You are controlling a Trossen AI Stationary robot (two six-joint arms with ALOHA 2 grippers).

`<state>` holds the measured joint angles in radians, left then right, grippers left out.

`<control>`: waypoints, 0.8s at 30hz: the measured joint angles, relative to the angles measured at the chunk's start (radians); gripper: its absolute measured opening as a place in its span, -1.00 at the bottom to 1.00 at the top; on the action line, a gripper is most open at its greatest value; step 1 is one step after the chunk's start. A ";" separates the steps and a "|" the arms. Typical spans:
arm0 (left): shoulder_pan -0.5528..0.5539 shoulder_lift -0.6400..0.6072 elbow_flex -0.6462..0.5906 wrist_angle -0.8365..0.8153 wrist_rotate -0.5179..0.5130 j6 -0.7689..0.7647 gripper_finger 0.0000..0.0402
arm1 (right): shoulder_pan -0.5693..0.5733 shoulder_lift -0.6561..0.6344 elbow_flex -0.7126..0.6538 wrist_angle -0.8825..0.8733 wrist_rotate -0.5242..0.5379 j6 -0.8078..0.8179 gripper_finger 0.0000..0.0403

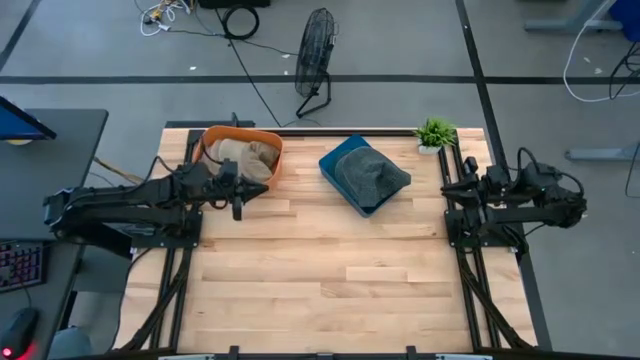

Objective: Pick & Place hat
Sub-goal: Return to Home Position

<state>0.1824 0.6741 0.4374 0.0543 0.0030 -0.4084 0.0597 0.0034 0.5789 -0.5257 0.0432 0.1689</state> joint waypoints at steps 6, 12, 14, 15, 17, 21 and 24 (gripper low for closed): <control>-0.001 -0.072 0.001 -0.020 -0.004 0.030 -0.97 | 0.000 -0.003 0.010 -0.011 0.030 0.003 -0.71; 0.002 -0.209 0.001 -0.110 -0.006 0.062 -0.97 | 0.000 -0.003 0.010 -0.012 0.028 0.003 -0.71; 0.002 -0.242 -0.009 -0.122 -0.006 0.062 -0.97 | 0.000 -0.003 0.010 -0.012 0.027 0.003 -0.71; 0.002 -0.257 -0.024 -0.120 -0.005 0.064 -0.97 | 0.000 -0.003 0.010 -0.012 0.027 0.002 -0.71; 0.002 -0.288 -0.064 -0.117 -0.007 0.057 -0.97 | 0.000 -0.003 0.010 -0.012 0.028 0.002 -0.71; 0.002 -0.359 -0.174 -0.042 -0.018 -0.002 -0.97 | 0.000 -0.003 0.010 -0.013 0.027 -0.001 -0.71; 0.002 -0.409 -0.240 0.011 -0.018 -0.024 -0.97 | 0.000 -0.003 0.010 -0.013 0.027 -0.001 -0.71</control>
<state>0.1841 0.2649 0.1974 0.0656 -0.0147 -0.4320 0.0597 0.0002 0.5888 -0.5385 0.0704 0.1680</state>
